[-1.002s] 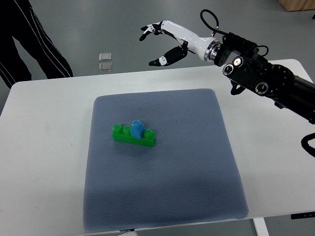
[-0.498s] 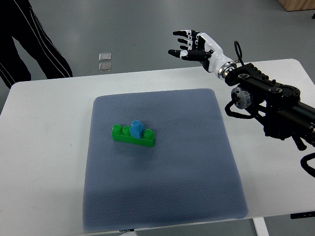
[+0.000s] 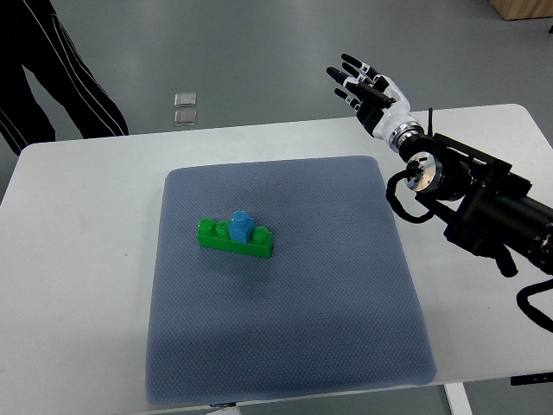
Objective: Stack blue block on green block with right hand
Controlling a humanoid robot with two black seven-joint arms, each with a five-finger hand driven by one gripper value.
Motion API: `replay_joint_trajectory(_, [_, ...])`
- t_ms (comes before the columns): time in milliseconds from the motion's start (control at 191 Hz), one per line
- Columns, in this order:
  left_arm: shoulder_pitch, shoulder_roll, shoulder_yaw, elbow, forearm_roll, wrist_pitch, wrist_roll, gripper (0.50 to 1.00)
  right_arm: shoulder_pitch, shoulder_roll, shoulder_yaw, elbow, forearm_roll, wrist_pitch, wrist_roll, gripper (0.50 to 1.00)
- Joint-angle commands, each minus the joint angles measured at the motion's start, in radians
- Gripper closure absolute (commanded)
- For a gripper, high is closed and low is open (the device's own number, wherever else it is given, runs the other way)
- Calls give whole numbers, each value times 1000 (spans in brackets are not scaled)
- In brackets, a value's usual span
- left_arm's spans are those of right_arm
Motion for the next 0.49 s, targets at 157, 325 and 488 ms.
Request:
replay_joint_trajectory(157, [0, 0, 0, 0, 0, 0, 0, 500, -39, 9, 29, -29, -24, 0, 15, 585])
replay_joint_trajectory(325, [0, 0, 0, 0, 0, 0, 0, 500, -54, 9, 34, -30, -36, 6, 27, 585])
replay_joint_trajectory(488, [0, 0, 0, 0, 0, 0, 0, 500, -62, 9, 34, -30, -36, 8, 33, 585])
